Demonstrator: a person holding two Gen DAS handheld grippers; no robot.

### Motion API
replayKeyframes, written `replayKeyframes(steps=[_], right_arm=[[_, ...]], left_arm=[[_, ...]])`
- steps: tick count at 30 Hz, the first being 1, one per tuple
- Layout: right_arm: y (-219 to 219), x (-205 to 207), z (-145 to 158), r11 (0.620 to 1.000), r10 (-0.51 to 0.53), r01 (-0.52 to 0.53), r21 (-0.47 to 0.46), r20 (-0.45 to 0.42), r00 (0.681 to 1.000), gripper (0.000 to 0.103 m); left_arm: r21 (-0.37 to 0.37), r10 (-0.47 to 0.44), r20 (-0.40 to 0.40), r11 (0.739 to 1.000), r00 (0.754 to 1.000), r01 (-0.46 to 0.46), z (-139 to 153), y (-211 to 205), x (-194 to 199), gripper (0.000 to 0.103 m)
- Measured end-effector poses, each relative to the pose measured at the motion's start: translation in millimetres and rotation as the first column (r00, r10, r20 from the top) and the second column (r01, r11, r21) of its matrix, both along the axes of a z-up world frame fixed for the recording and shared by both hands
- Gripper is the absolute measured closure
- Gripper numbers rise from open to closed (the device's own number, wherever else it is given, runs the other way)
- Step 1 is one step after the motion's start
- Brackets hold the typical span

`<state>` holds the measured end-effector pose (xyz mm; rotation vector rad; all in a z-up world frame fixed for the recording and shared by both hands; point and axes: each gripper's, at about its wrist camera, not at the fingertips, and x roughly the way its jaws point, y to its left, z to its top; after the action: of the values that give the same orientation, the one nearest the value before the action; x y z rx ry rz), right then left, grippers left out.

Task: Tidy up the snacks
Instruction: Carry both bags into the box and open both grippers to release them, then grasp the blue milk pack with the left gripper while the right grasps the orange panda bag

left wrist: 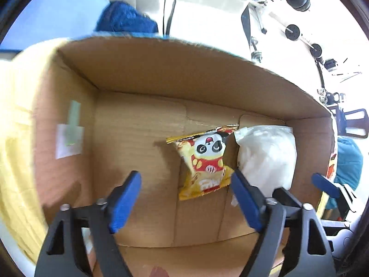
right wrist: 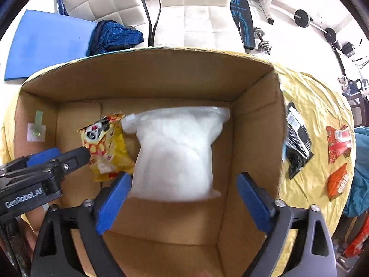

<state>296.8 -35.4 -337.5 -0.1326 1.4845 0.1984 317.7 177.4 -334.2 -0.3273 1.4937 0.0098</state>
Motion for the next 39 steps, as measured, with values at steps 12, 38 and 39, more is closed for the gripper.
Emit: replayKeyframes(steps=[12,38,39], right_arm=[[-17.6,-63.1,51.7,1.0,-0.016,0.014,0.027,0.078,0.997,0.0],[-70.9,-188.7,199.9,0.986,-0.03,-0.01,0.167,0.236,0.971,0.0],[-73.6,-190.2,202.5,0.984,-0.031,-0.011,0.176,0.237,0.971,0.0]], left_arm=[[0.109,-0.005,0.166,0.994,0.986,-0.013,53.1,-8.2,-69.9,0.002],[0.15,-0.025,0.348,0.988,0.937,-0.029,187.7,-50.2,-163.9,0.002],[0.147,-0.023,0.352,0.989,0.936,-0.031,190.6,-53.5,-165.2,0.002]])
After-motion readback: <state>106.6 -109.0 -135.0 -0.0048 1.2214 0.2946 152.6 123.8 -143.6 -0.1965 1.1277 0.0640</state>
